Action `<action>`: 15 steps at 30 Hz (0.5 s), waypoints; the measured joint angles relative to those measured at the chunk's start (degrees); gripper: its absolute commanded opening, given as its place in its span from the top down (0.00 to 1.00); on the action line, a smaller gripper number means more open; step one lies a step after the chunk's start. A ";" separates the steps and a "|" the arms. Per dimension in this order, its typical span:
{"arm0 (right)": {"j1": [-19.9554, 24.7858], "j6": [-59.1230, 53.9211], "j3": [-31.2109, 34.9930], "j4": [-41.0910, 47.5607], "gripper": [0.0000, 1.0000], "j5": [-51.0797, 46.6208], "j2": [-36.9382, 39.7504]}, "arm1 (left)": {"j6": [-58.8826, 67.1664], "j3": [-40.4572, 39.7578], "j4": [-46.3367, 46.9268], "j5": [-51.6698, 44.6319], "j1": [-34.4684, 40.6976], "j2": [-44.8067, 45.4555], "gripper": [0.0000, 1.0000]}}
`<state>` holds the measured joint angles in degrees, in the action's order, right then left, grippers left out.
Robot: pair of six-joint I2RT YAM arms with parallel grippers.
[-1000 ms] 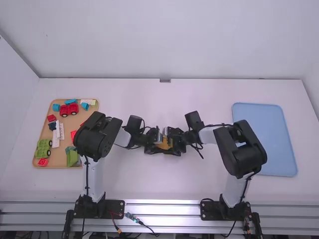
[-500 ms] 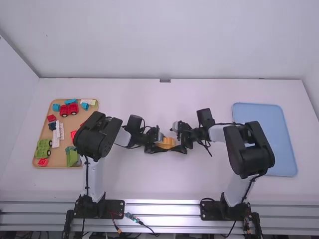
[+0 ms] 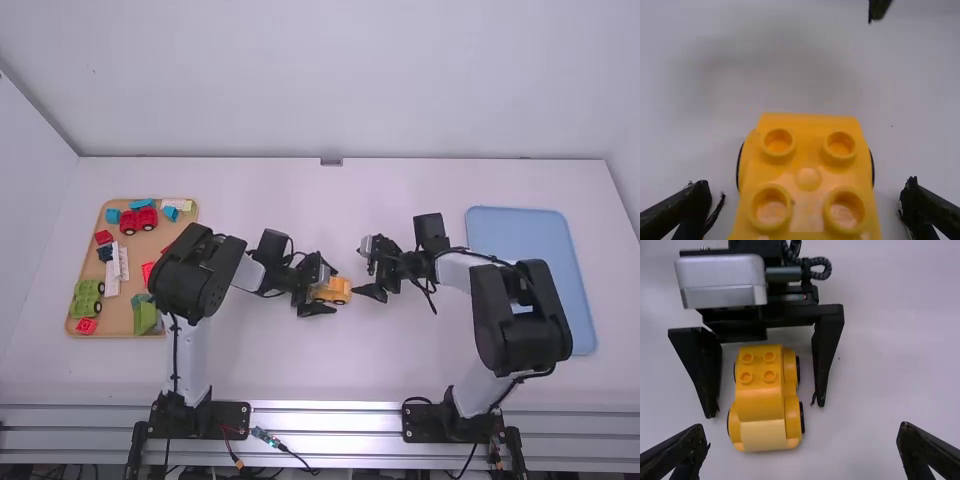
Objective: Assemble lego blocks to make yellow taxi
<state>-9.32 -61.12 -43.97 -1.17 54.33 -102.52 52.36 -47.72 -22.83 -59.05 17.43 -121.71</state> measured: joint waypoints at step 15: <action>-4.87 14.08 9.11 -30.36 0.01 -0.72 -11.63 | 8.76 -6.49 38.07 15.52 0.00 14.75 0.01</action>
<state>-14.20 -47.05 -34.85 -31.53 53.60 -114.15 61.12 -54.22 15.25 -43.53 17.43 -106.96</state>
